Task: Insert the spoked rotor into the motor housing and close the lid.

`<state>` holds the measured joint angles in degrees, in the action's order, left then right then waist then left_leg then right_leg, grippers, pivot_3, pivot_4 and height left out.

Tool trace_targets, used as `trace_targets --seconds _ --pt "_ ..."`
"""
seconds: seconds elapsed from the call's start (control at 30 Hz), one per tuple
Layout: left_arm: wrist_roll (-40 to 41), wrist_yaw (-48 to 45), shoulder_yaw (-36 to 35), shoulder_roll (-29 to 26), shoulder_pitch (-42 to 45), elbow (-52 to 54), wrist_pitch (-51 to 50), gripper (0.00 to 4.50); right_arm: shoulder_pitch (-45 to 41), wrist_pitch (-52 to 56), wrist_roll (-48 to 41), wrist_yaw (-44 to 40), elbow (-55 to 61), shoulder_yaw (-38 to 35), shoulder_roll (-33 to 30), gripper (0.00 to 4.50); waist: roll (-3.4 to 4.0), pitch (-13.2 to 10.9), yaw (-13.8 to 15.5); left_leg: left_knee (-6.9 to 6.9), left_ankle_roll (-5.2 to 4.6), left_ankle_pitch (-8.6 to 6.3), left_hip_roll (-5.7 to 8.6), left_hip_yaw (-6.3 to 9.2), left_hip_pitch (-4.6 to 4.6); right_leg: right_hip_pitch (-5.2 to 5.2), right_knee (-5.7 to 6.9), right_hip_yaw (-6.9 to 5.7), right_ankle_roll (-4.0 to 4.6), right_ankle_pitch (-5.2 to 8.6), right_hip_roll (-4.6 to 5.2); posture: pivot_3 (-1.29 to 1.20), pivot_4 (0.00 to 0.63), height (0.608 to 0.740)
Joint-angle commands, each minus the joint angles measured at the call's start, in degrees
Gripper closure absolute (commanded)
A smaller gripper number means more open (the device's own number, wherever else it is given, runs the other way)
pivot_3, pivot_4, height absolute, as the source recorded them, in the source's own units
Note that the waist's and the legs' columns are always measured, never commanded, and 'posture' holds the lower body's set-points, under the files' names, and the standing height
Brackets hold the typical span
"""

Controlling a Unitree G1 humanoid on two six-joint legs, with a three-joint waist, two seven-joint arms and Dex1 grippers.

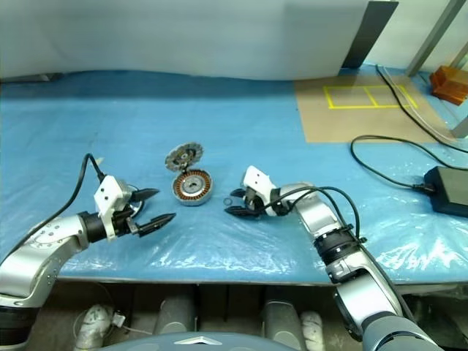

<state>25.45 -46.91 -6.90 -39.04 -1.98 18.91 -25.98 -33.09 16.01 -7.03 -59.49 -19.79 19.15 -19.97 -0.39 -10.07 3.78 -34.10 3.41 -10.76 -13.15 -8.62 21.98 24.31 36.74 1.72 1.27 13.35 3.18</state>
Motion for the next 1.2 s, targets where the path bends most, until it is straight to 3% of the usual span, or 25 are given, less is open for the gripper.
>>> trace_targets --seconds 0.03,0.27,0.77,0.87,1.03,1.2 --pt "0.5 0.2 -2.4 -0.5 -0.4 2.0 1.0 0.0 -3.4 -0.2 -1.1 -0.2 1.2 -2.9 -0.5 1.96 0.01 0.0 0.0 0.0 0.0 0.0 0.01 0.0 0.01 0.0 0.0 0.0 0.0 0.0 0.01 0.0 0.15 0.74" --pt "0.3 0.5 -1.9 -0.3 0.6 1.8 0.8 0.0 -2.1 -4.6 2.6 -4.0 -1.6 1.3 -2.3 1.96 0.0 0.0 0.1 0.02 0.0 0.0 -0.01 0.0 0.04 -0.02 -0.08 -0.03 0.01 0.01 0.0 0.0 0.15 0.74" --pt "-0.6 0.2 -0.9 -0.5 0.8 1.8 1.2 0.0 -1.7 -10.5 6.0 0.4 -12.2 0.9 1.3 1.96 -0.02 0.0 -0.7 0.05 -0.02 -0.02 0.0 -0.03 -0.16 -0.16 -0.06 -0.01 0.02 0.02 0.03 0.0 0.15 0.74" --pt "-0.7 0.1 -1.0 -0.5 1.0 1.4 1.4 0.0 -1.3 -11.1 6.0 0.2 -13.0 0.5 0.8 2.39 -0.01 0.0 -0.7 0.05 -0.04 -0.02 0.01 -0.03 -0.23 -0.23 -0.05 -0.01 0.02 0.02 0.05 0.0 0.15 0.74" --pt "0.6 0.4 -1.4 0.4 1.9 1.4 0.9 0.0 0.0 -12.2 7.1 0.2 -13.1 0.9 0.2 3.9 -0.05 0.2 -0.5 0.07 -0.04 -0.03 0.09 -0.03 -0.21 -0.24 -0.11 -0.01 0.02 0.03 0.14 0.0 0.15 0.74" --pt "0.1 0.2 -1.0 0.3 2.3 1.0 1.1 0.0 0.5 -12.8 7.4 -0.1 -13.1 1.1 0.3 3.91 -0.08 0.2 -0.5 0.17 -0.04 -0.03 0.1 -0.03 -0.2 -0.24 -0.21 -0.02 0.01 0.04 0.13 0.0 0.15 0.74"
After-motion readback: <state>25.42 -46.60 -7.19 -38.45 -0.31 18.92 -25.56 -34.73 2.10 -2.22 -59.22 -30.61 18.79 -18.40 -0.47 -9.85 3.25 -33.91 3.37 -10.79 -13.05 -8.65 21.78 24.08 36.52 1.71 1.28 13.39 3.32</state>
